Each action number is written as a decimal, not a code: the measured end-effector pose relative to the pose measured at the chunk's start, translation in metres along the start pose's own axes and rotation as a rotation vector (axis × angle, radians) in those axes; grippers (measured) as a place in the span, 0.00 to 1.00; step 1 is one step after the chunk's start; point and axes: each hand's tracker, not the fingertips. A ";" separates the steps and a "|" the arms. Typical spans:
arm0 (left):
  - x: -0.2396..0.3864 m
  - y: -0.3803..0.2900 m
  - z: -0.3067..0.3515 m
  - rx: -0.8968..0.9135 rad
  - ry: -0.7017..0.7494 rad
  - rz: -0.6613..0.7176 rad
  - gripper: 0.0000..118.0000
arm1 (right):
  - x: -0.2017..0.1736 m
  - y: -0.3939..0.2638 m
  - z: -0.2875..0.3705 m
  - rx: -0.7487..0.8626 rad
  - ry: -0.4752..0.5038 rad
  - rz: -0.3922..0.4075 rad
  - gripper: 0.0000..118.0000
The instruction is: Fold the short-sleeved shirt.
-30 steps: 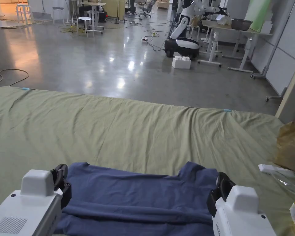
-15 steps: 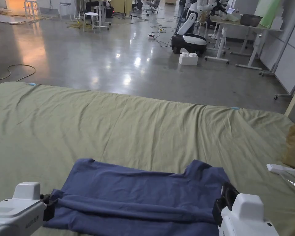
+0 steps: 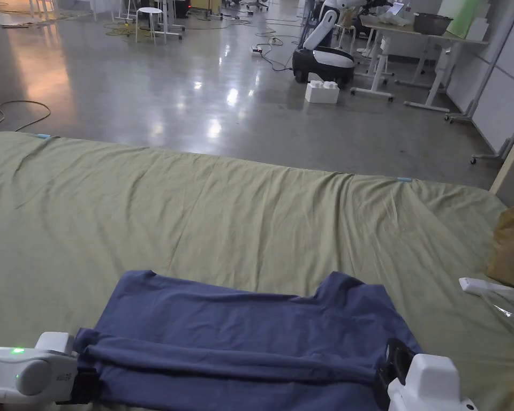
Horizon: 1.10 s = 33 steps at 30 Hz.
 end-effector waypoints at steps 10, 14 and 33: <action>0.057 -0.020 0.024 0.034 -0.030 -0.163 0.08 | 0.047 -0.026 -0.016 -0.221 -0.044 -0.026 0.42; 0.034 -0.014 0.007 0.038 -0.060 -0.108 0.07 | 0.076 -0.036 -0.029 -0.294 -0.081 -0.032 0.57; 0.024 -0.021 0.027 0.104 -0.037 -0.079 0.07 | 0.082 -0.091 -0.100 -0.681 0.144 -0.093 0.09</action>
